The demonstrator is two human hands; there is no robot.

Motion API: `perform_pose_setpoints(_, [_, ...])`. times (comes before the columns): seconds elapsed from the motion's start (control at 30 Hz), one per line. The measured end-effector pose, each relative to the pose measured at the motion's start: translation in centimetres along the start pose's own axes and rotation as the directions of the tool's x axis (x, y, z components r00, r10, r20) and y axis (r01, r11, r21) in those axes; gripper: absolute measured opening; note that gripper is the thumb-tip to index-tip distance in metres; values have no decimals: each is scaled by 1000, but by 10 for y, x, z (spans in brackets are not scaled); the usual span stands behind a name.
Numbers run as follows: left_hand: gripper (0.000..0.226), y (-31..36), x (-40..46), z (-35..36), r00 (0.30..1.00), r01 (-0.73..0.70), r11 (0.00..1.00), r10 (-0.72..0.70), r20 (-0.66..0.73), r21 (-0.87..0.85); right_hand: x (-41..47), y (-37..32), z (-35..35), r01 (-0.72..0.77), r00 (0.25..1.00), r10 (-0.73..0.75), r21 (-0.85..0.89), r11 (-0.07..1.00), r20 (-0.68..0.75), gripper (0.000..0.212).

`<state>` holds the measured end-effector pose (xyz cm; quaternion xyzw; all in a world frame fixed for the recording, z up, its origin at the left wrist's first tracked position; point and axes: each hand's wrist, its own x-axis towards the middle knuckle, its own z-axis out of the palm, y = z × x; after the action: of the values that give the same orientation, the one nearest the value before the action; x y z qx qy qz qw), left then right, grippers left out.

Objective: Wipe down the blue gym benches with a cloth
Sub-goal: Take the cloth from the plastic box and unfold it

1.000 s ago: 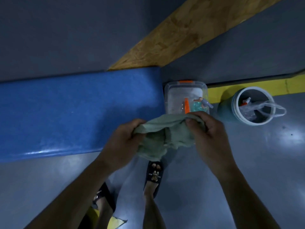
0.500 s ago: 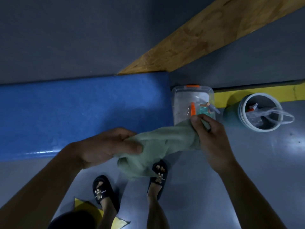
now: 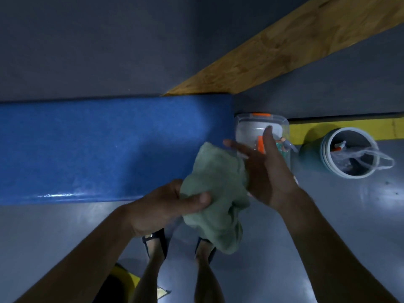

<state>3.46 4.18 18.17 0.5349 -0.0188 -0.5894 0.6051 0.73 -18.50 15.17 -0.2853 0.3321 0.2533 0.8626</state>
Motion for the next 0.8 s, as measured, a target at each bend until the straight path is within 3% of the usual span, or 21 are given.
perform_pose_setpoints(0.07, [43, -6, -4, -3, 998, -55, 992, 55, 1, -113, 3, 38, -10, -172, 979, 144, 204, 964, 145, 97])
perform_pose_setpoints(0.13, [40, -8, -8, -7, 997, -71, 982, 70, -16, -174, 2, 77, -9, -258, 949, 186, 291, 921, 253, 92])
perform_pose_setpoints(0.2, [36, -12, -13, -12, 997, -71, 978, 69, -16, -196, -2, 99, 1, -241, 940, 130, 344, 908, 315, 94])
perform_pose_setpoints(0.27, [30, -14, -18, -17, 999, -48, 980, 46, -12, -193, -3, 102, 6, -128, 965, 31, 366, 922, 260, 100])
perform_pose_setpoints(0.33, [26, -17, -23, -21, 998, -39, 980, 30, -47, -197, -1, 99, 11, 9, 973, -71, 273, 962, 218, 87])
perform_pose_setpoints(0.4, [27, -17, -26, -25, 991, -45, 985, 23, -131, -167, 1, 92, 19, 130, 976, -146, 103, 986, 164, 58])
perform_pose_setpoints(0.53, [22, -19, -29, -34, 948, -110, 993, 94, -304, -35, 4, 84, 20, 266, 964, -264, -135, 954, 33, 26])
perform_pose_setpoints(0.7, [15, -28, -35, -45, 912, -202, 975, 223, -345, 96, 2, 82, 16, 337, 924, -375, -302, 892, -74, 31])
perform_pose_setpoints(0.8, [12, -47, -35, -53, 804, -120, 824, 408, -433, 554, 1, 88, 15, 314, 858, -447, -429, 847, -253, 42])
